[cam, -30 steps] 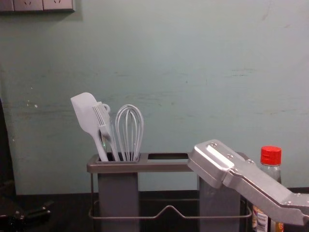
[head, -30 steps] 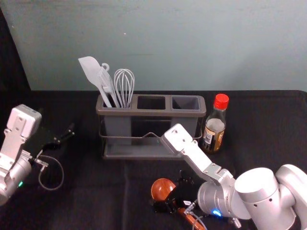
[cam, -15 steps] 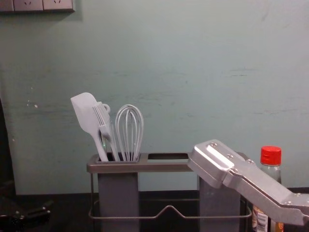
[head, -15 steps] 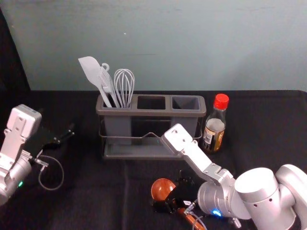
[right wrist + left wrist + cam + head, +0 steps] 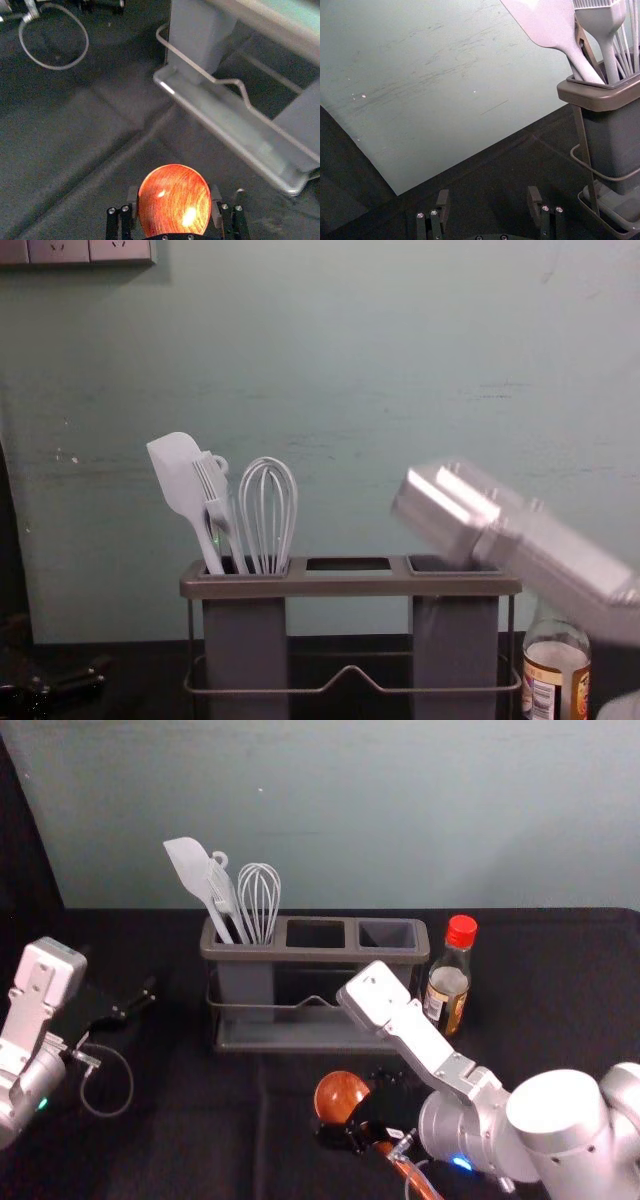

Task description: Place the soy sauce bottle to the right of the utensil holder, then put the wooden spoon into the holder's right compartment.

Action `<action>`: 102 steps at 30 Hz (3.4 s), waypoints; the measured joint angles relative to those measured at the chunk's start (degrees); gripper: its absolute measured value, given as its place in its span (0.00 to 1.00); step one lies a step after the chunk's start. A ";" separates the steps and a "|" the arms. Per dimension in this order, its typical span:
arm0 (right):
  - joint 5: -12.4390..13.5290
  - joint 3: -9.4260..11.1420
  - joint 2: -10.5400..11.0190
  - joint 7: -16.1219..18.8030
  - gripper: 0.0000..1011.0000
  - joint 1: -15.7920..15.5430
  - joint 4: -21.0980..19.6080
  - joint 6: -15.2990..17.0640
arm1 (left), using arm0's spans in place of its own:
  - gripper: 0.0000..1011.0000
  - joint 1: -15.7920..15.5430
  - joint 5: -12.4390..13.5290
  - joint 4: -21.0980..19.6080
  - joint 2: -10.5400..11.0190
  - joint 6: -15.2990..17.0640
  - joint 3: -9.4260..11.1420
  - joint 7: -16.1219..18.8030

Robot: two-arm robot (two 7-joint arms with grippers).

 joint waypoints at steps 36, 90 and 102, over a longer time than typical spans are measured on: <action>-3.46 9.28 -2.66 -13.69 0.83 -13.65 -14.94 -32.66 | 1.00 0.00 0.00 0.00 0.00 0.00 0.00 0.00; 6.09 7.03 -11.36 -16.53 0.83 19.16 23.73 -55.55 | 1.00 0.00 0.00 0.00 0.00 0.00 0.00 0.00; 6.02 7.18 -12.33 -19.33 0.83 16.30 30.21 -68.92 | 1.00 0.00 0.00 0.00 0.00 0.00 0.00 0.00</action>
